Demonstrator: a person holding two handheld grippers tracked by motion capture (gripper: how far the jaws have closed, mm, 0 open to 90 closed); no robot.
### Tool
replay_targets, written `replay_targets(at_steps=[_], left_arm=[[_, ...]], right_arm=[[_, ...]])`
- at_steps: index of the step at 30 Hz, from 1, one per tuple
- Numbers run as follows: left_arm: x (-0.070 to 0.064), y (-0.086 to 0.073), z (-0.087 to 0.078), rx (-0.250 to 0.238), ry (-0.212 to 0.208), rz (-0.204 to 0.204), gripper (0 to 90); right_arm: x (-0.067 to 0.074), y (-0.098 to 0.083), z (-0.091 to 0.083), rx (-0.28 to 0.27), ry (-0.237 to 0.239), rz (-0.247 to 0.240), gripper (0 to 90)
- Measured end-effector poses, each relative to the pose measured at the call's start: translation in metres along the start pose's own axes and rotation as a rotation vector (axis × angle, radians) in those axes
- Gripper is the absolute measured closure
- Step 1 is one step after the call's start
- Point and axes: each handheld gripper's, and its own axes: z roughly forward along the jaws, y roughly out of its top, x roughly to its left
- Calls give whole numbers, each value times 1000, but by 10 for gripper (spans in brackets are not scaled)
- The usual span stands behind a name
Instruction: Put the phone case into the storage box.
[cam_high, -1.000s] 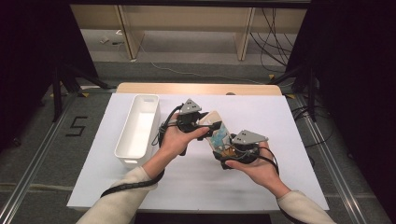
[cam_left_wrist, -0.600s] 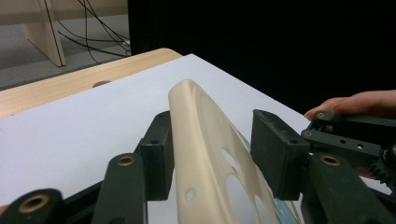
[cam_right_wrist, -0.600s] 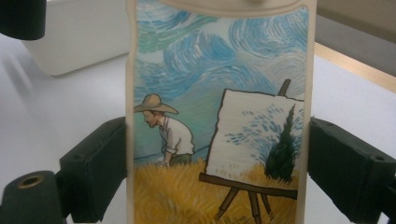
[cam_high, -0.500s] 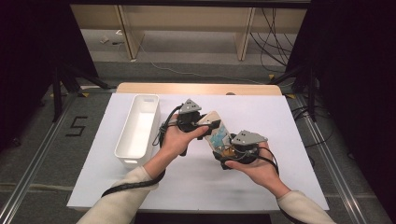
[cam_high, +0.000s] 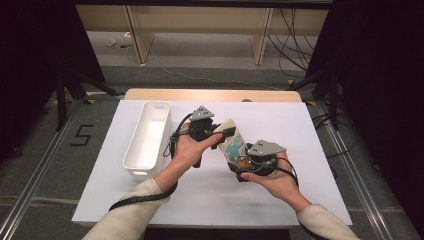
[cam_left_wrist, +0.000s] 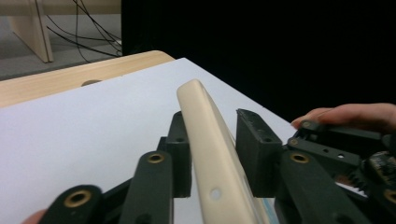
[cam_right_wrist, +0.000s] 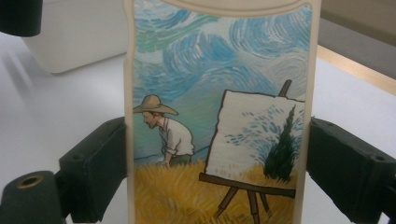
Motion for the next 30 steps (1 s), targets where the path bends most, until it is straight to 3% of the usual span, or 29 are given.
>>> replay_targets(at_steps=[3, 8, 16, 18, 20, 30], left_arm=[[-5, -1, -2, -16, -89, -89, 847], [-17, 2, -1, -25, -82, -35, 890], [-17, 3, -3, -39, -78, -20, 892], [-15, 6, -6, -51, -50, 13, 892], [-12, 10, -12, -60, -55, 12, 892], [-15, 11, -15, -24, -112, 75, 892]], right_arm=[[0, 0, 1, -8, 11, 2, 111], [0, -1, 3, -12, 8, 9, 105], [-2, -1, 3, 2, 6, 41, 92], [-4, -2, 3, 27, 17, 22, 113], [-6, -4, 3, 58, 32, 5, 118], [-13, -3, 0, 30, 48, 41, 121]])
